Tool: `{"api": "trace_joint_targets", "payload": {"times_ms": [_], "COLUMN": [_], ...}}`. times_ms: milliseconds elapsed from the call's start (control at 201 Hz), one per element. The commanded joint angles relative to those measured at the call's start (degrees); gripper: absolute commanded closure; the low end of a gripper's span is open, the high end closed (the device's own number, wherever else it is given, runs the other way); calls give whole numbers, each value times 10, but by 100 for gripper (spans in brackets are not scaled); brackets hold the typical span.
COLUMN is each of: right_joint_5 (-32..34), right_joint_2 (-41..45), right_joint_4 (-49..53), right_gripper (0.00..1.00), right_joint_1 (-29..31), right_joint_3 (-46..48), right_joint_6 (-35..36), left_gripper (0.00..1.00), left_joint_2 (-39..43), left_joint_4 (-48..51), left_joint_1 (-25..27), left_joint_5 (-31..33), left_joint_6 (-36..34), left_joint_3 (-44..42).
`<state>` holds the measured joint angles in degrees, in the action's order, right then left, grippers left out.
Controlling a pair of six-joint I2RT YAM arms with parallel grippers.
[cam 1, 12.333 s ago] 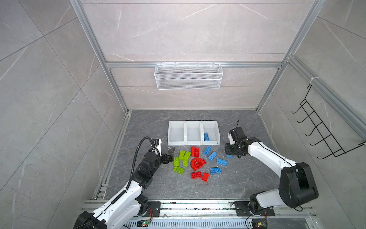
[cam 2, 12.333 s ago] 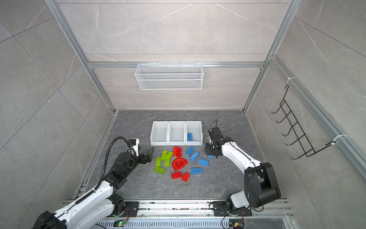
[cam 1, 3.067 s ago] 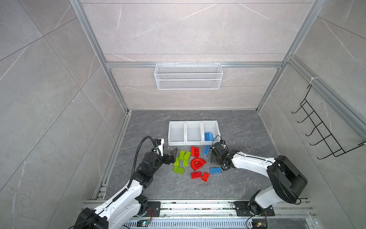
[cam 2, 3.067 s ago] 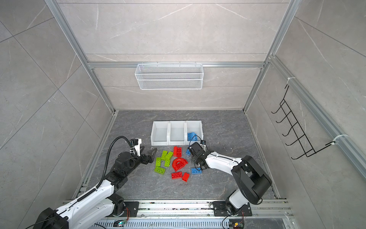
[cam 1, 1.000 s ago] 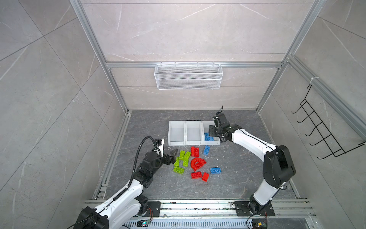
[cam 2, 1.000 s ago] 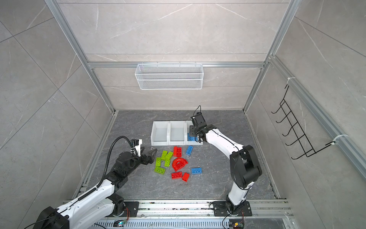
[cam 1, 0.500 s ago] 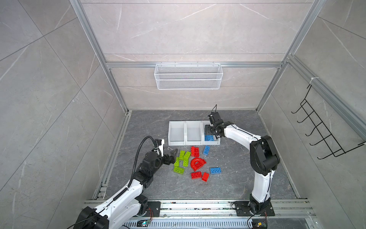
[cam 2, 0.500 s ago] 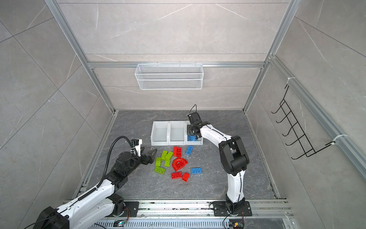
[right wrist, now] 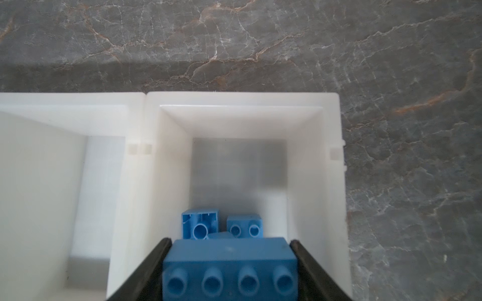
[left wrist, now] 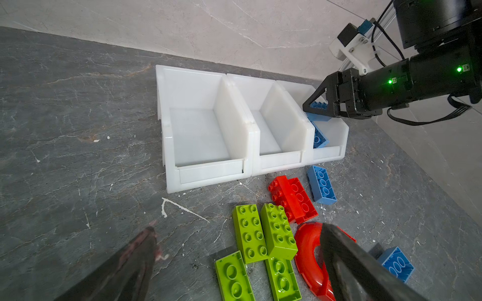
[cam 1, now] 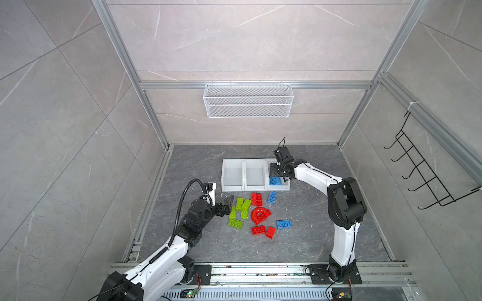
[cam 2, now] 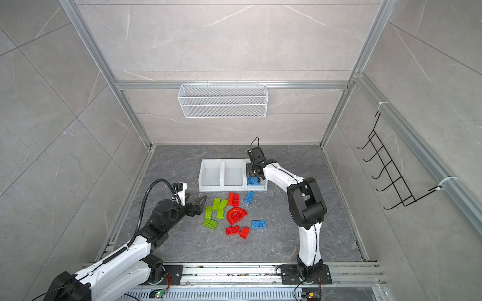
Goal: Sort the legos into containers by color
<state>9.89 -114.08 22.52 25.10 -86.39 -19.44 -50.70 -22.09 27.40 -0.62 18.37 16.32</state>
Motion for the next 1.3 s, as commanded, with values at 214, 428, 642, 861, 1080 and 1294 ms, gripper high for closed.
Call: {"api": "trace_joint_targets", "payload": {"times_ms": [214, 428, 642, 861, 1080, 1294], "right_joint_5": [-27, -45, 10, 61, 90, 104], "right_joint_2": [51, 176, 349, 446, 422, 358], "right_joint_4": [42, 20, -19, 95, 77, 44], "right_gripper": [16, 24, 24, 23, 22, 20], "right_joint_1": [0, 22, 117, 192, 255, 271], "right_joint_3": [-10, 87, 282, 375, 441, 431], "right_joint_6": [4, -49, -114, -171, -238, -232], "left_gripper": [0, 0, 0, 0, 0, 0], "left_joint_2": [9, 23, 24, -7, -21, -22], "left_joint_4": [-9, 5, -8, -21, -32, -33], "left_joint_1": [1, 0, 0, 0, 0, 0], "left_joint_5": [4, -3, 21, -16, -35, -24], "left_joint_6": [-10, -13, -17, -2, 10, 3], "left_joint_3": [10, 18, 3, 14, 17, 13]}}
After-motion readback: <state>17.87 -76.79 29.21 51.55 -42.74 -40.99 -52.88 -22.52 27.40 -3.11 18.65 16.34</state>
